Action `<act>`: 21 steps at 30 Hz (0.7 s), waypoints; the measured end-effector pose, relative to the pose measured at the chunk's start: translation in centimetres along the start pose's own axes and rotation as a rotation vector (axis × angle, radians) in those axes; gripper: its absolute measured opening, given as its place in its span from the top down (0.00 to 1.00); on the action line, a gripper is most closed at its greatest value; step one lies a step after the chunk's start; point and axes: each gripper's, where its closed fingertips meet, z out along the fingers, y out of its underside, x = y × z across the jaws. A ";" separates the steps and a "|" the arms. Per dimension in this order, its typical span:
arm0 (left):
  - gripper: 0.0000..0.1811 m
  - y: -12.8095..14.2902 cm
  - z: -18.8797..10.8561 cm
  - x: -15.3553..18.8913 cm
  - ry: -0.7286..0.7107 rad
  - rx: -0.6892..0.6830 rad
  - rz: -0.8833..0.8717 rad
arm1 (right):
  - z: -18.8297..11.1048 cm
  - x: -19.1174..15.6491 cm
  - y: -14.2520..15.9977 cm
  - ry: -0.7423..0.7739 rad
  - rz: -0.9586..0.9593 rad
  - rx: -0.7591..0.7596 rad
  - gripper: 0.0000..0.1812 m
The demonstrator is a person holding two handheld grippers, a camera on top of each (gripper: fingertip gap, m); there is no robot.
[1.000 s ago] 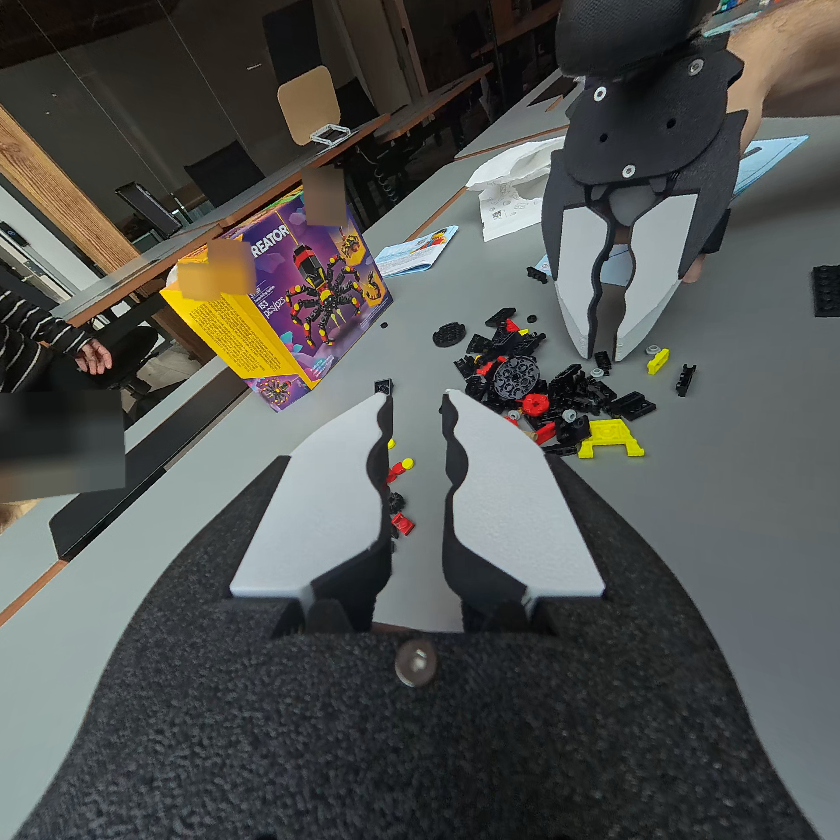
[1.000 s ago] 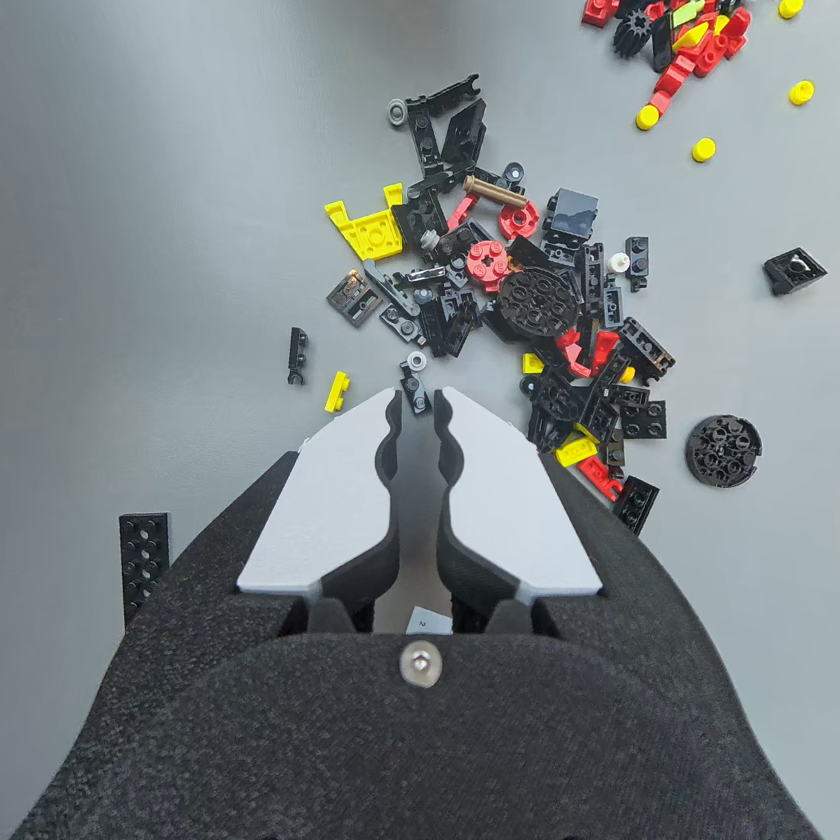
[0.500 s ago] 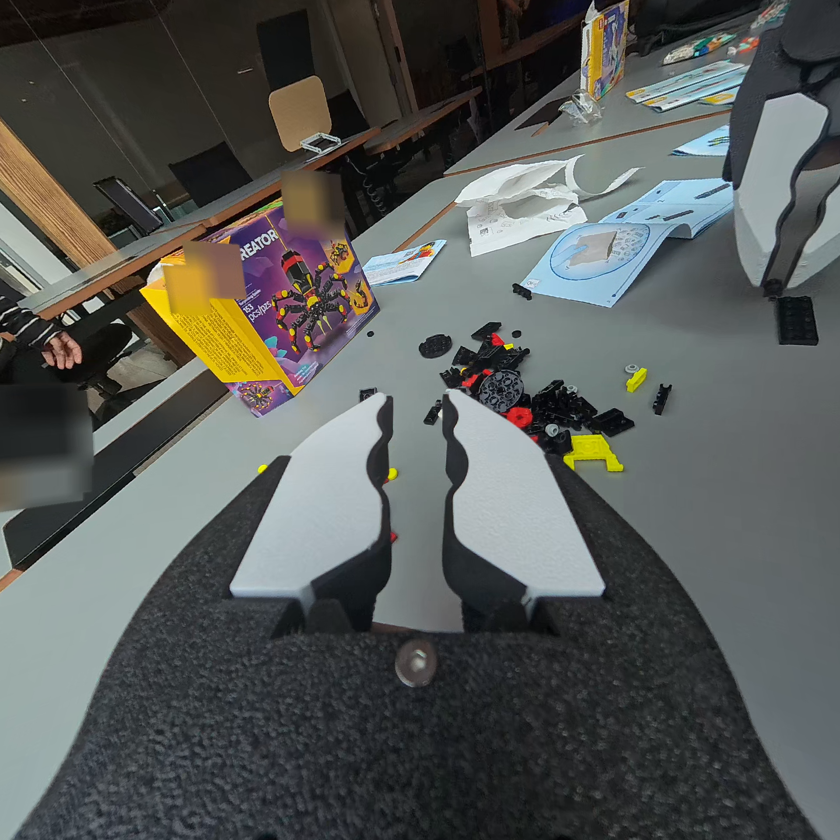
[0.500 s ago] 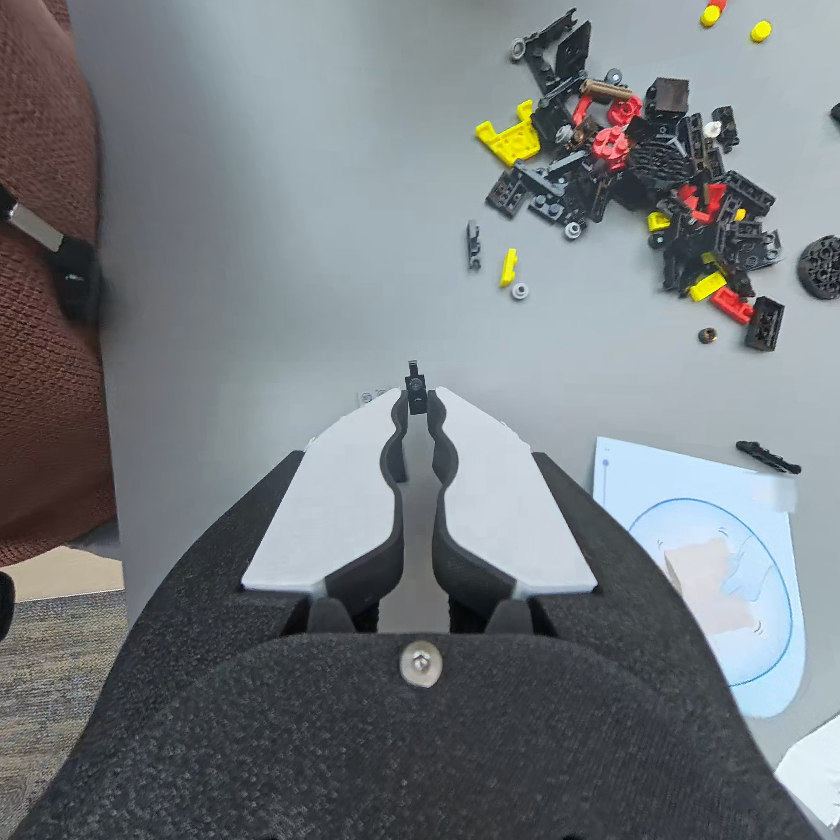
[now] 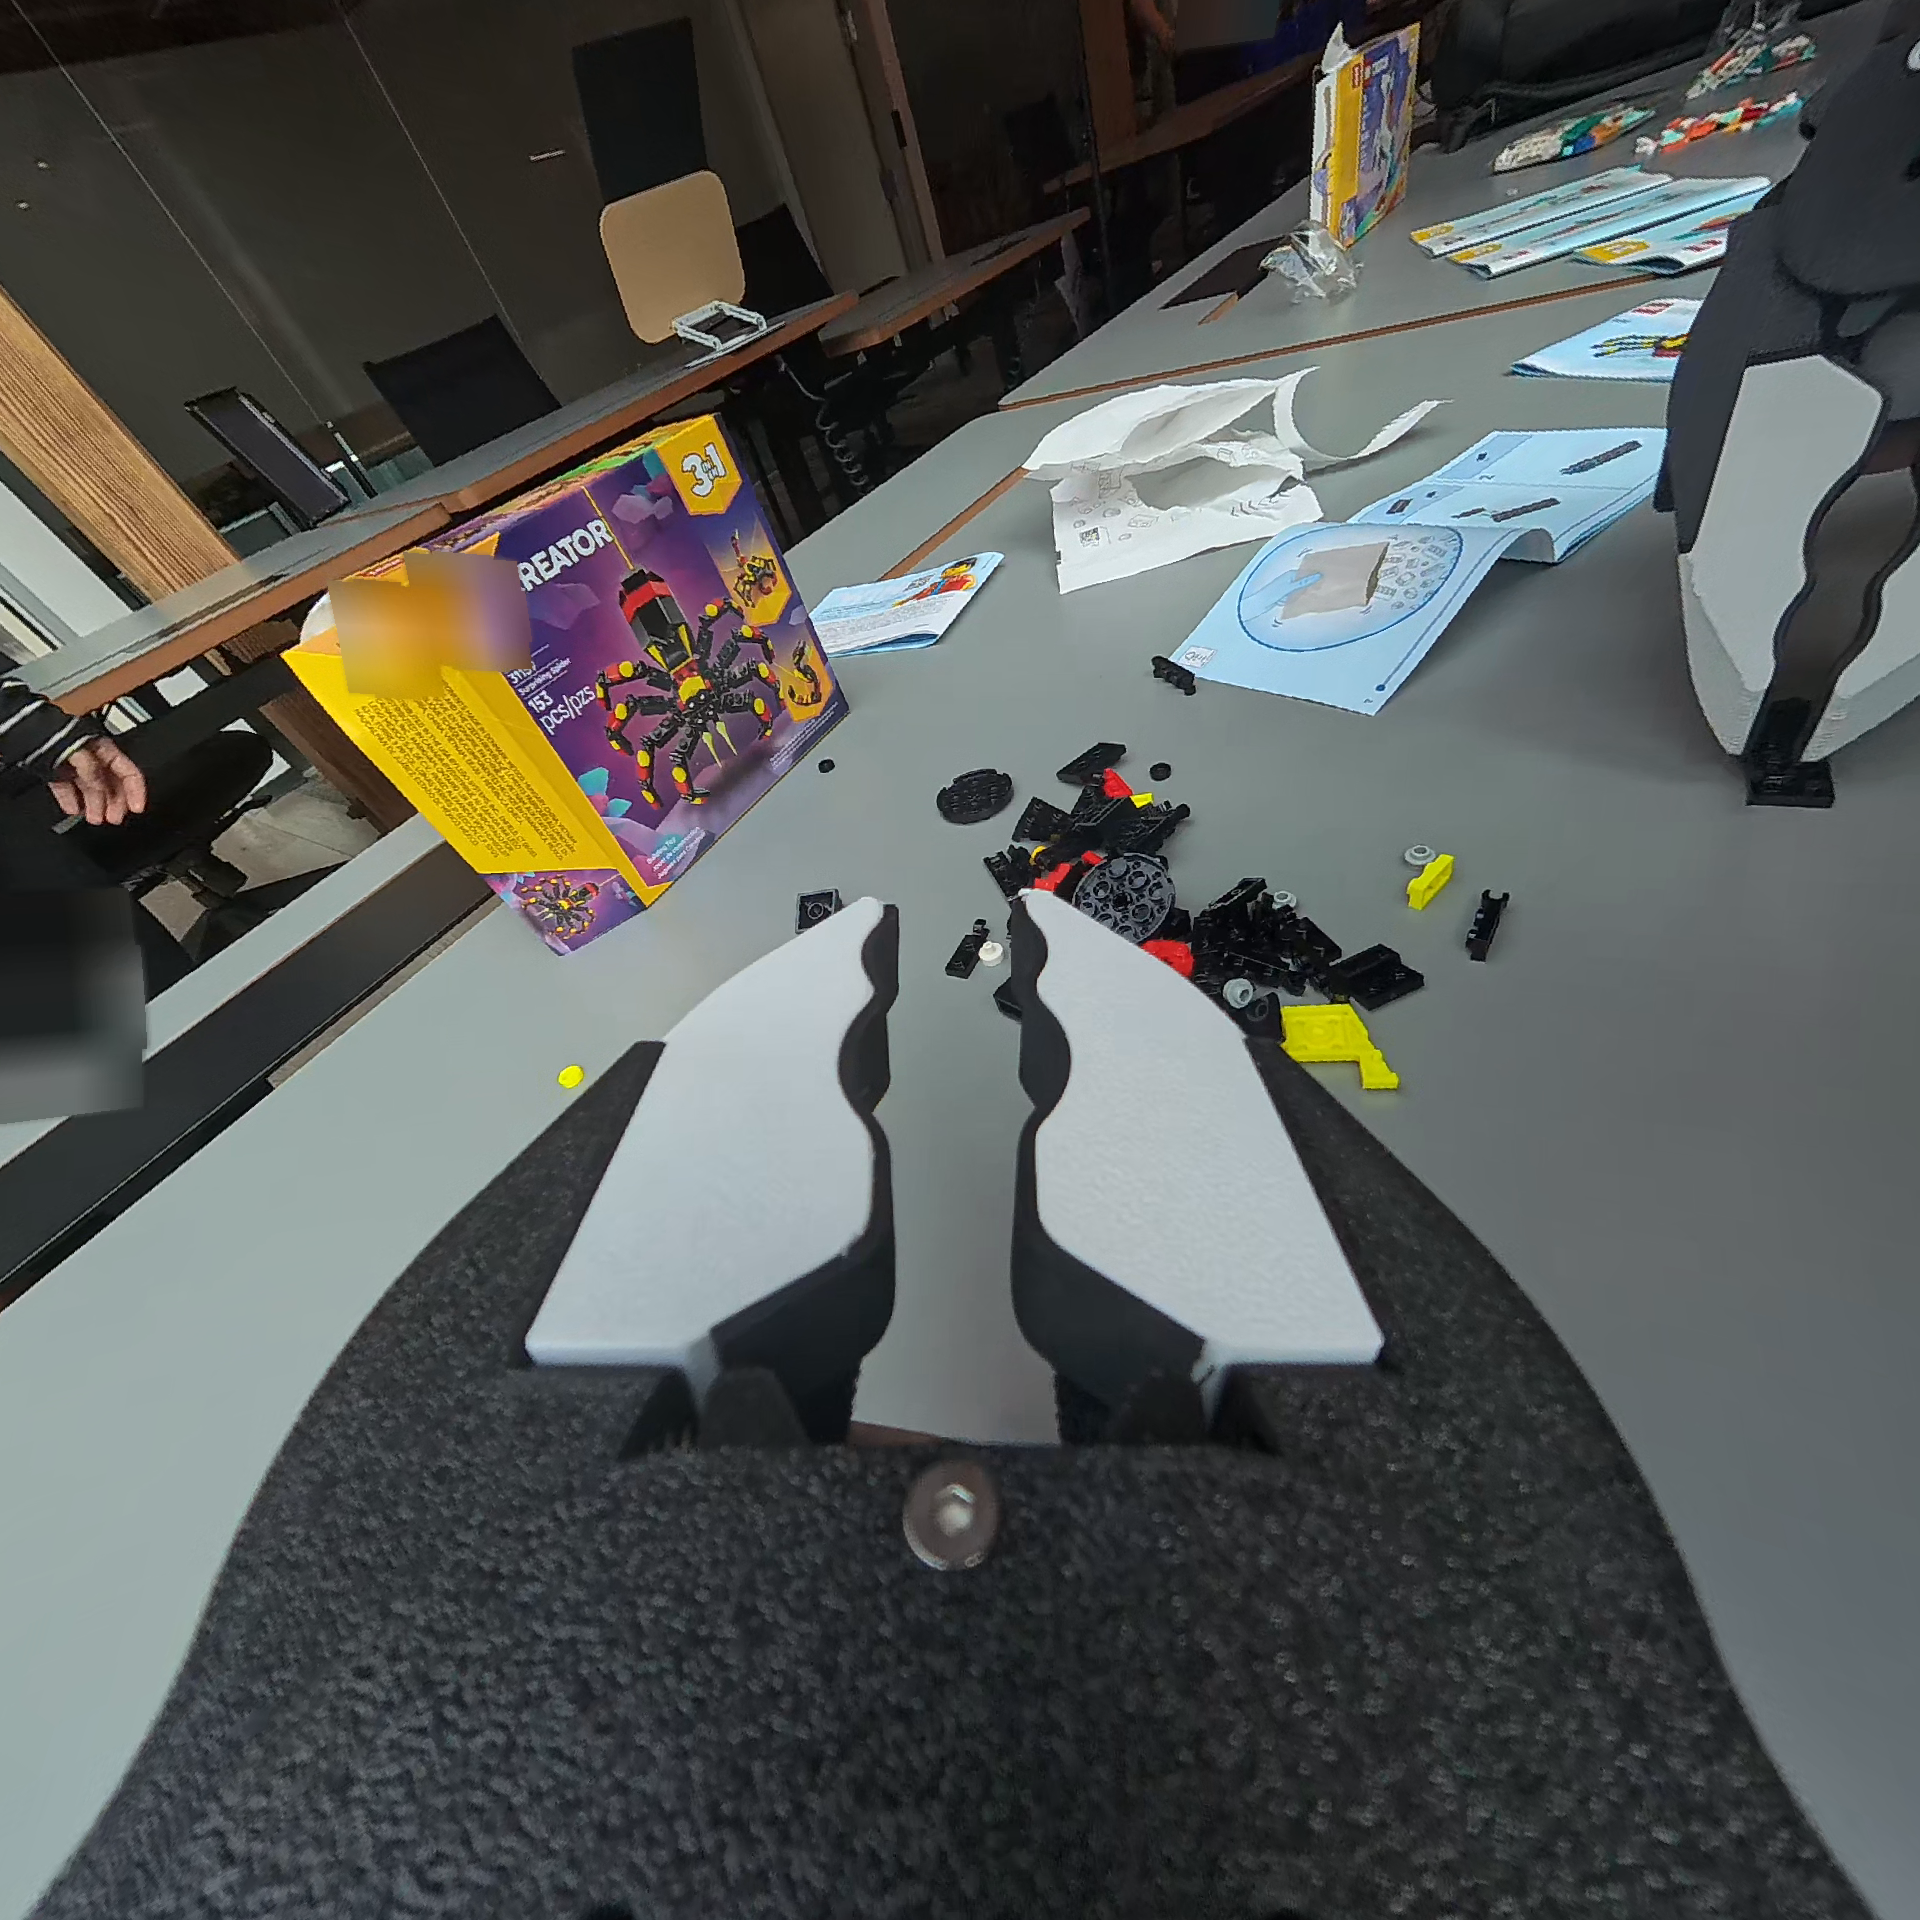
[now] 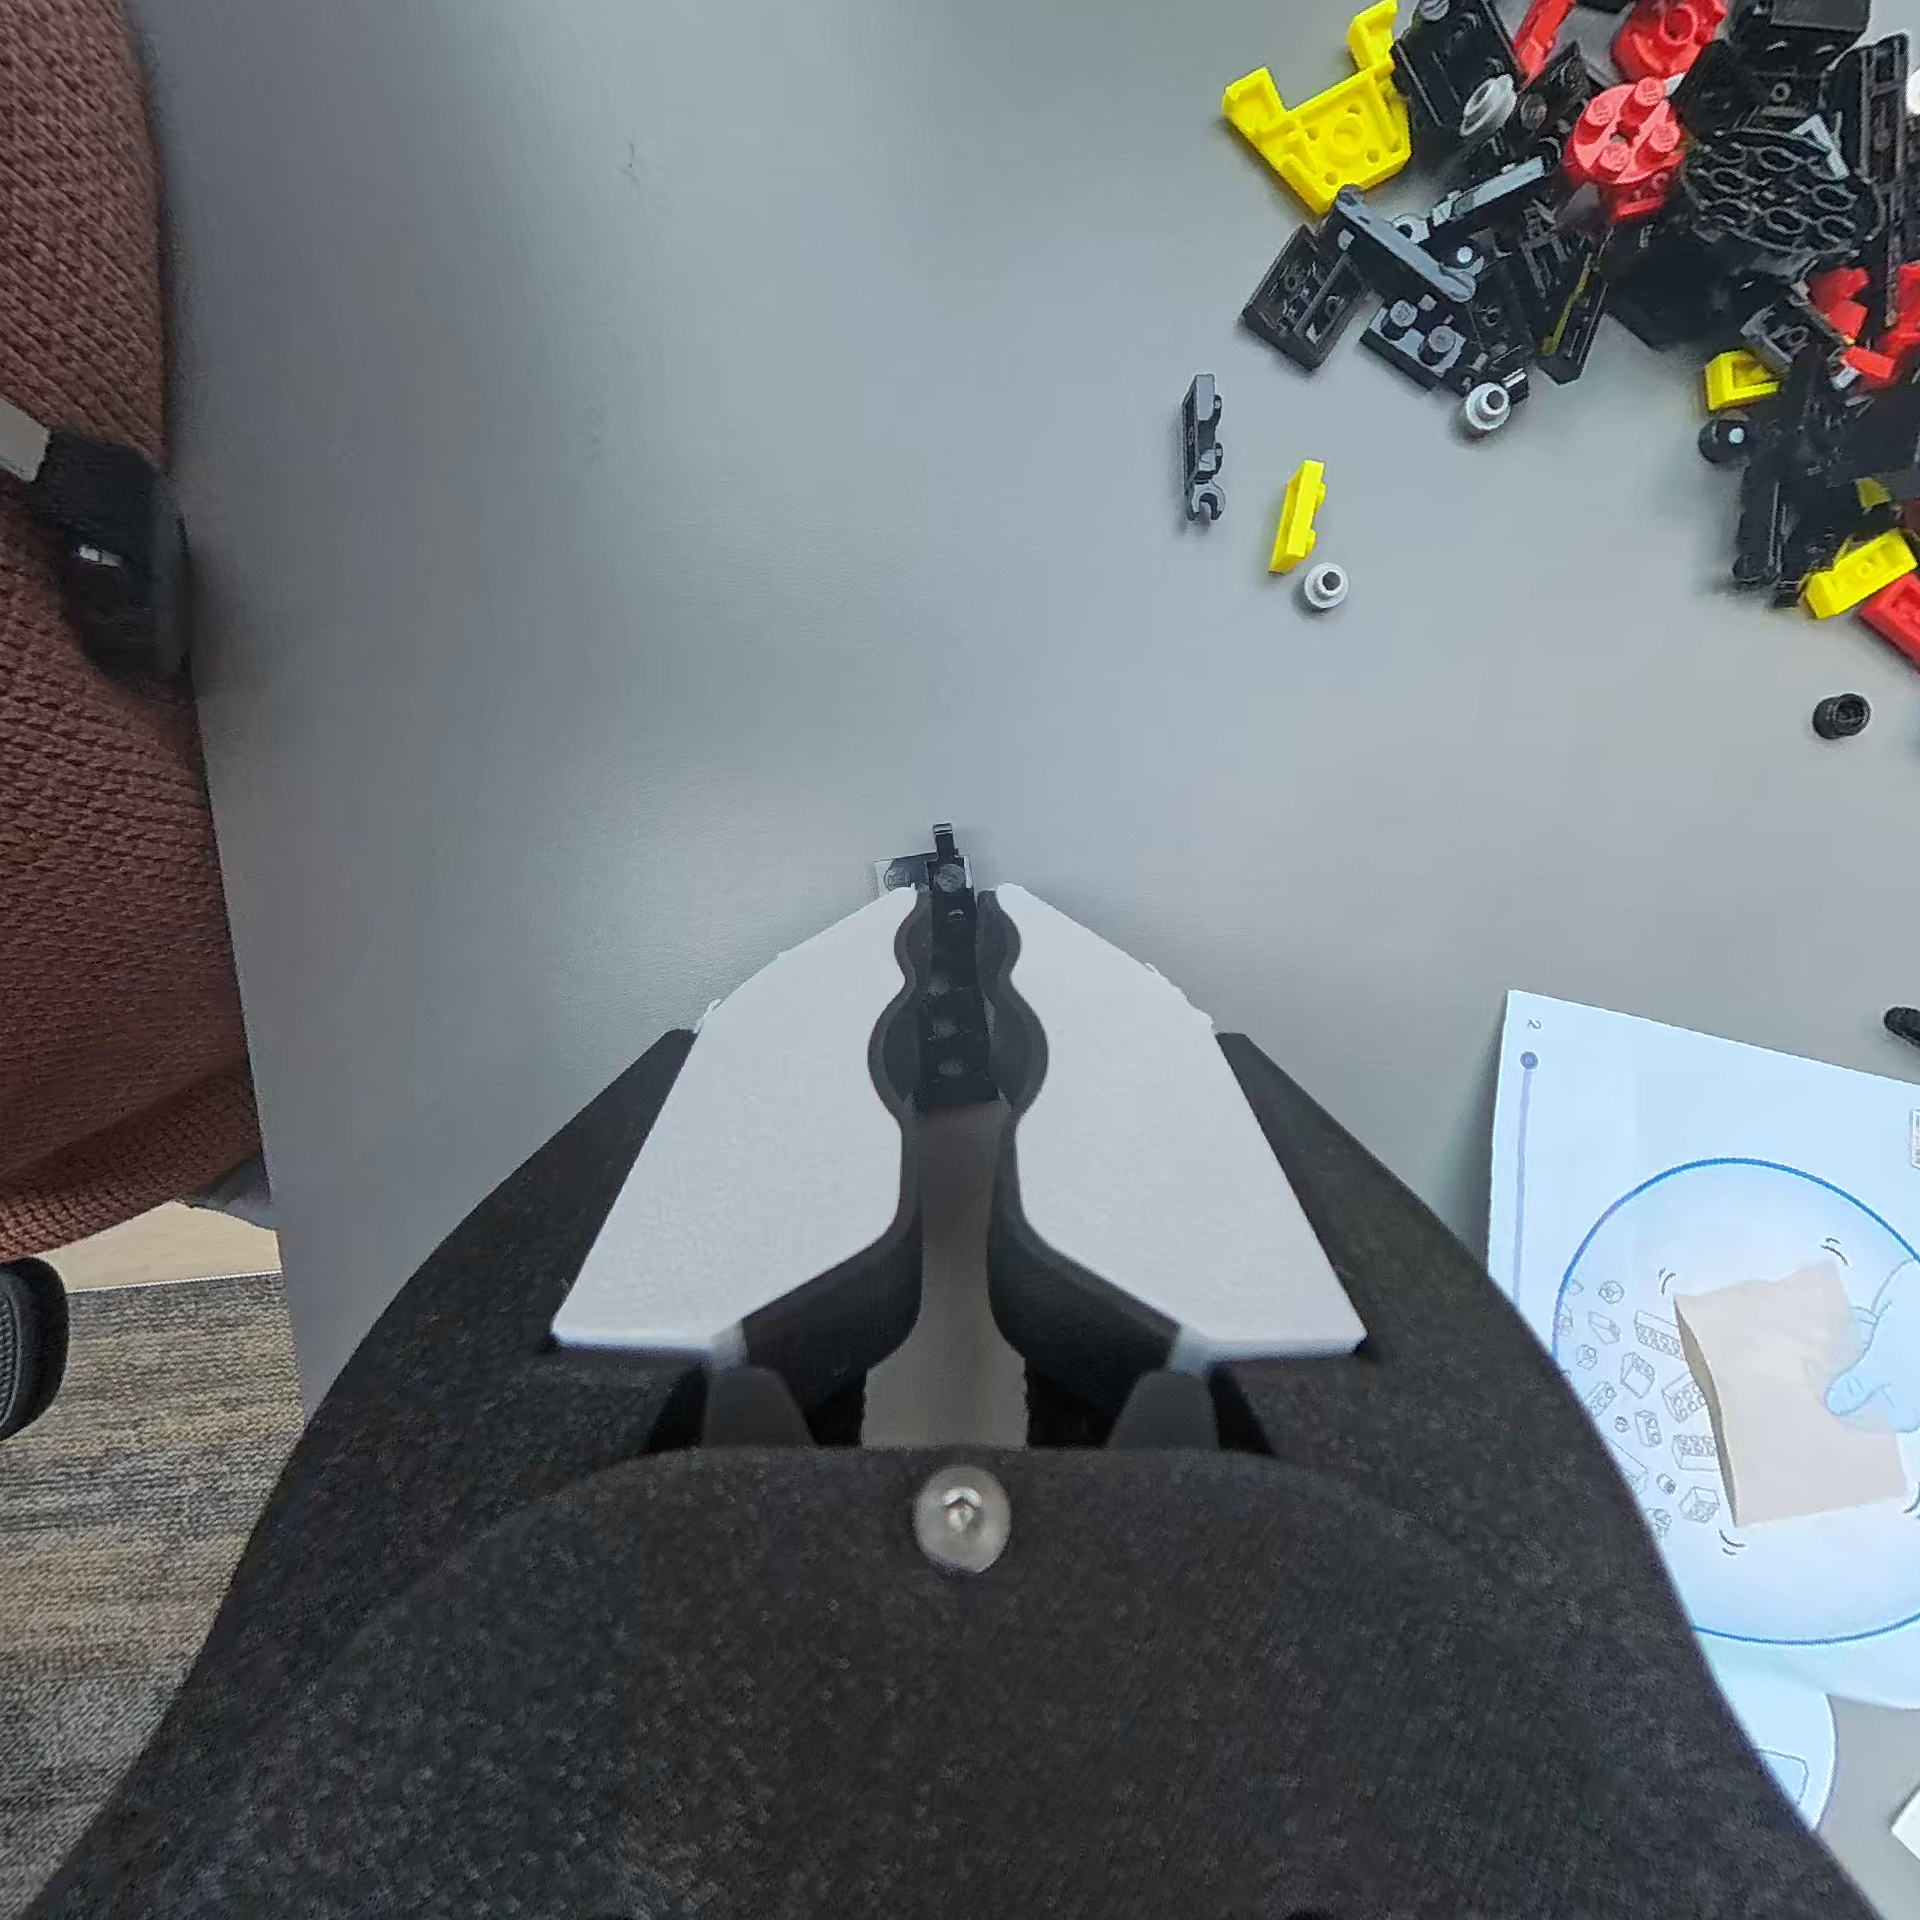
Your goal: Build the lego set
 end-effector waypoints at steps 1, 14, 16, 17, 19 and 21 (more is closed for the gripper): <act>0.89 0.0 0.0 0.0 0.000 0.001 0.000 | 0.0 0.0 -0.1 -0.003 0.003 0.006 0.96; 0.89 -0.1 -0.3 -0.2 0.002 0.008 -0.022 | -0.5 -0.1 -0.4 -0.018 0.038 0.045 0.95; 0.89 -0.1 -0.2 -0.1 0.008 0.007 -0.024 | -0.6 -0.1 -0.5 -0.015 0.044 0.059 0.95; 0.89 -0.1 -0.2 0.0 0.011 0.008 -0.024 | -0.6 -0.1 -0.4 -0.010 0.045 0.056 0.94; 0.89 -0.3 -0.1 0.4 0.026 0.009 -0.017 | -0.9 -0.3 -0.4 -0.011 0.057 0.067 0.95; 0.89 -0.9 0.1 1.7 0.068 0.017 -0.011 | -1.7 0.3 -0.1 0.042 0.089 0.099 0.97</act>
